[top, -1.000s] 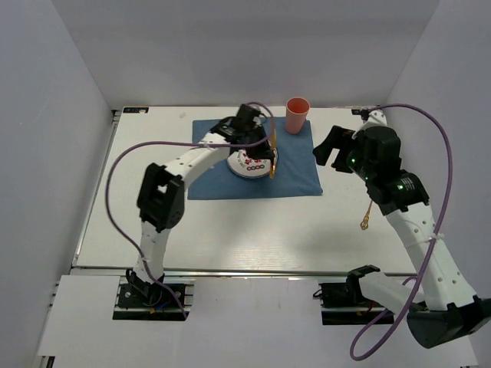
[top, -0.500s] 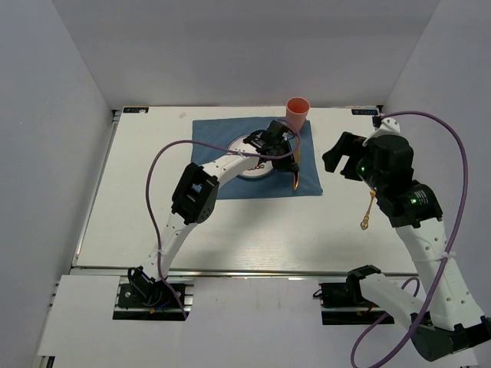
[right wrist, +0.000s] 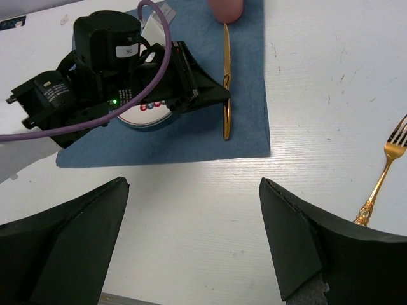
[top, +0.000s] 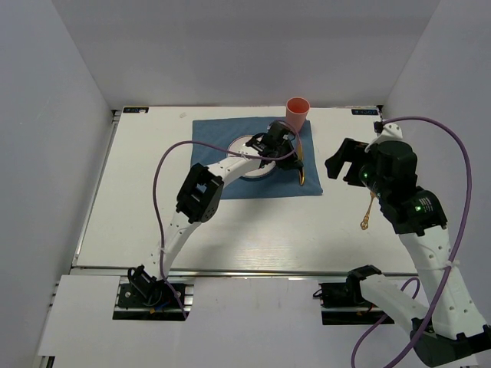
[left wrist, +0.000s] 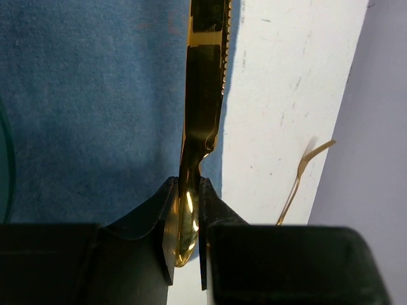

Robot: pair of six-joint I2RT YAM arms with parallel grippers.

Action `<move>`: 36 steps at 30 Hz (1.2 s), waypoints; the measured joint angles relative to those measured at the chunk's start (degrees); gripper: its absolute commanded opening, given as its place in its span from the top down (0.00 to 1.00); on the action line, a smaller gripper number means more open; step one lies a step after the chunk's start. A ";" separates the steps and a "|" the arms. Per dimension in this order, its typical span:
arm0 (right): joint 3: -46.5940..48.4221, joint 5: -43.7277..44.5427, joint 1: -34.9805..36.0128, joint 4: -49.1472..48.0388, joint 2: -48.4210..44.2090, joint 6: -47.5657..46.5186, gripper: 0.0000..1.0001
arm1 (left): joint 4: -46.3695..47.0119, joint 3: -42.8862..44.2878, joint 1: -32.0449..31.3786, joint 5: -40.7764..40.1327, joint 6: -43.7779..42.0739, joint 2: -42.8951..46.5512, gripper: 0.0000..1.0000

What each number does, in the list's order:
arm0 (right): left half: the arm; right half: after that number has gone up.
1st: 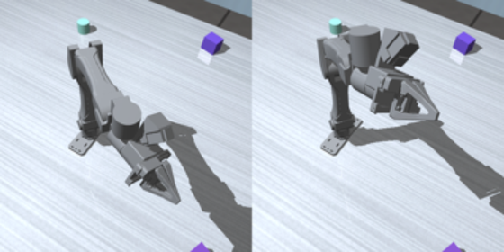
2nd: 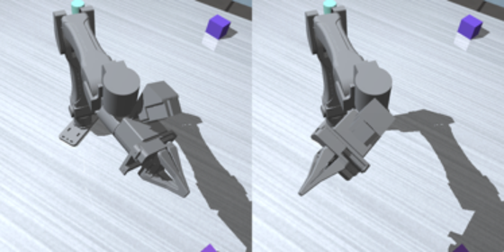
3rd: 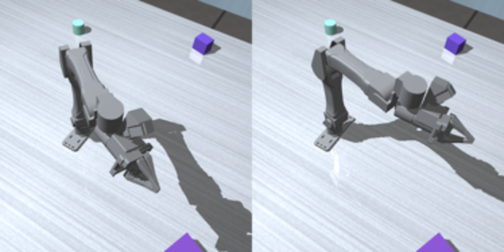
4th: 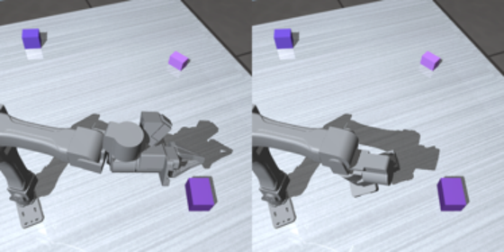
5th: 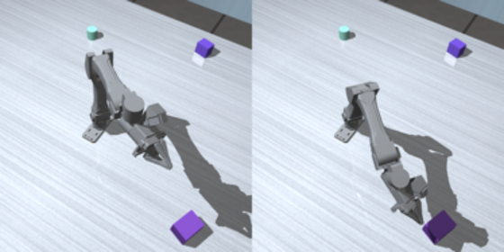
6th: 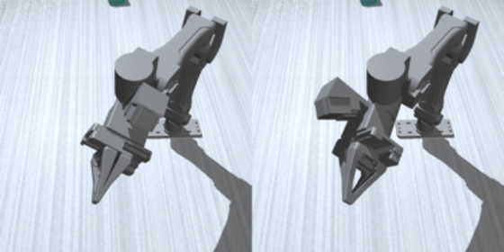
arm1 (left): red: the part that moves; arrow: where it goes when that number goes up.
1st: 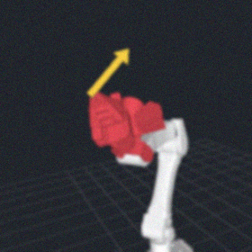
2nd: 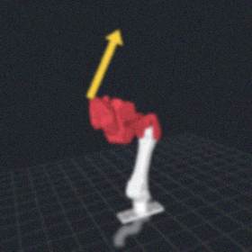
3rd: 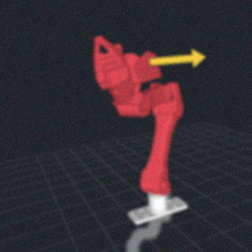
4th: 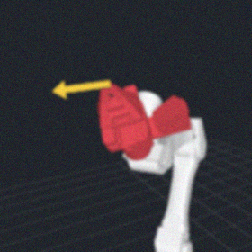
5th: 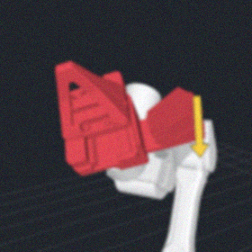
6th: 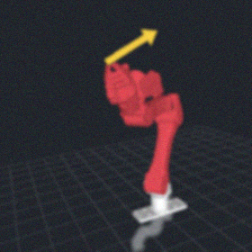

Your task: Set the dinner table for one person

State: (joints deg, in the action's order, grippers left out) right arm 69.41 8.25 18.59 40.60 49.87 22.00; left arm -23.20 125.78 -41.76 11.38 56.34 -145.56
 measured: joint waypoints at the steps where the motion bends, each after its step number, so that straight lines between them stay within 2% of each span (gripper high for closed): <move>1: -0.15 -0.02 0.00 -0.02 -0.04 -0.02 0.11 | 0.24 0.15 0.00 0.00 0.17 -0.44 1.00; 8: -1.73 -0.07 0.00 0.04 -0.44 -0.09 0.11 | 0.76 0.17 0.02 0.00 1.07 -2.91 1.00; 9: -1.75 -0.07 0.00 0.07 -0.44 -0.11 0.11 | 0.85 0.17 0.00 0.00 1.18 -2.99 0.97; 10: -1.75 -0.07 0.00 0.04 -0.44 -0.11 0.11 | 0.94 0.17 0.00 0.02 1.33 -3.04 0.89; 11: -1.75 -0.07 0.00 0.04 -0.50 -0.13 0.11 | 0.96 0.17 0.00 0.02 1.40 -3.04 0.74; 14: -1.75 -0.28 0.00 0.02 -0.70 -0.15 0.11 | 0.96 0.17 -0.02 0.00 1.68 -3.04 0.60; 15: -1.75 -0.42 0.00 0.02 -0.76 -0.15 0.11 | 1.01 0.17 -0.04 0.00 1.84 -3.04 0.50; 17: -1.75 -0.59 0.00 0.02 -0.79 -0.15 0.11 | 1.62 0.33 -0.11 -0.02 2.29 -3.04 0.48; 19: -1.75 -0.79 0.00 0.02 -0.79 -0.15 0.11 | 1.88 0.46 -0.22 -0.09 2.32 -2.95 0.40; 24: -2.36 -0.28 0.00 -0.33 -0.76 -0.04 0.11 | 2.21 0.50 -0.55 -0.33 2.71 -2.36 0.35; 27: -4.44 2.16 -0.02 -0.85 -0.76 0.66 0.11 | 1.20 0.46 -0.87 -1.11 2.47 -0.98 0.22; 28: -5.55 3.76 -0.04 -1.29 -0.76 1.40 0.11 | 0.46 0.24 -1.03 -1.60 2.34 -0.04 0.14; 31: -9.25 8.55 -0.66 -1.97 -0.35 3.54 0.11 | -2.95 -2.86 -1.22 -3.87 1.49 5.62 0.05; 36: -14.84 14.45 -4.31 -4.98 6.51 6.32 0.11 | -10.91 -15.67 -0.55 -11.15 -1.73 24.96 0.02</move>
State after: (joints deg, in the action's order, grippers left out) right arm 54.57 22.70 14.28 35.62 56.38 28.32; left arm -34.11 110.10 -42.30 0.23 54.61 -120.60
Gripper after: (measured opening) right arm 0.893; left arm 0.978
